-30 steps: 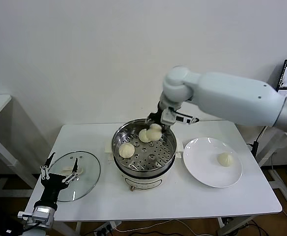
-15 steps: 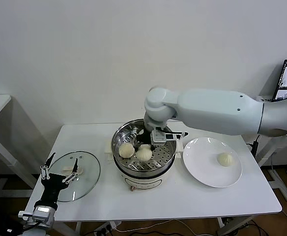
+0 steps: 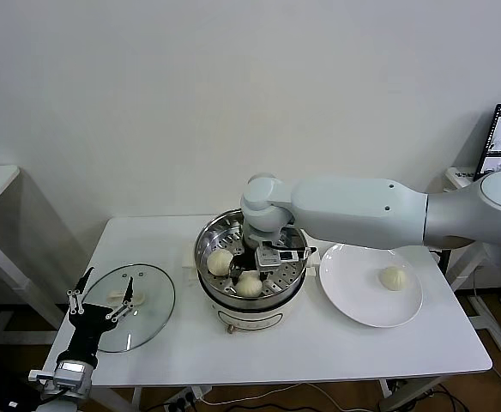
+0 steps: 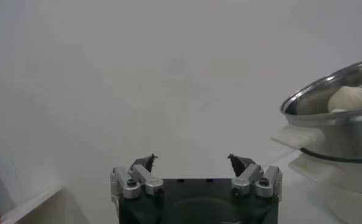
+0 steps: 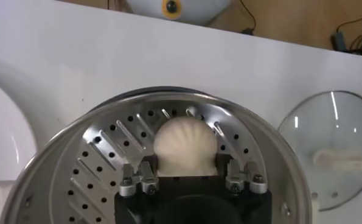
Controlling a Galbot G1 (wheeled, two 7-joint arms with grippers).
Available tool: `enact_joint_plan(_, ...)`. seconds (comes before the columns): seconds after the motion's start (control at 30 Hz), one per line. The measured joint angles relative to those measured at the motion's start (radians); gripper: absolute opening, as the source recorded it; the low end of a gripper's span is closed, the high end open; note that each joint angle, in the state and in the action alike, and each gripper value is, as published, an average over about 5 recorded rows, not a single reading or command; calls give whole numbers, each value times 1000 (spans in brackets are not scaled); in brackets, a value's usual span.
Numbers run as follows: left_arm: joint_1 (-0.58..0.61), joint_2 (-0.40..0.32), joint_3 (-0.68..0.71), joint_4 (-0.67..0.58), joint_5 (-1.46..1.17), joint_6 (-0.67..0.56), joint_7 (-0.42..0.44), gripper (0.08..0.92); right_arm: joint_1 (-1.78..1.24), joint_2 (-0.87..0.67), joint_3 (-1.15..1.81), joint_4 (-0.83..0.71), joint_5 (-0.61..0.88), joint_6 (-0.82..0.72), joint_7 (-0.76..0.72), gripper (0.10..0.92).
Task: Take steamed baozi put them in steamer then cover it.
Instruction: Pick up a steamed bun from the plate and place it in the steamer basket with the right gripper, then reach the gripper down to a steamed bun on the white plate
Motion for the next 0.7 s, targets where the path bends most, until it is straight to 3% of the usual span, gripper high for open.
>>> enact_joint_plan(0.23,0,-2,0,-2,0,0,0,823,0,-8,17,-9,10,3,-12,814)
enact_joint_plan(0.7,5,-2,19,-20,7,4,-5,823,148,-202,58,-25,203,-39,-110,823)
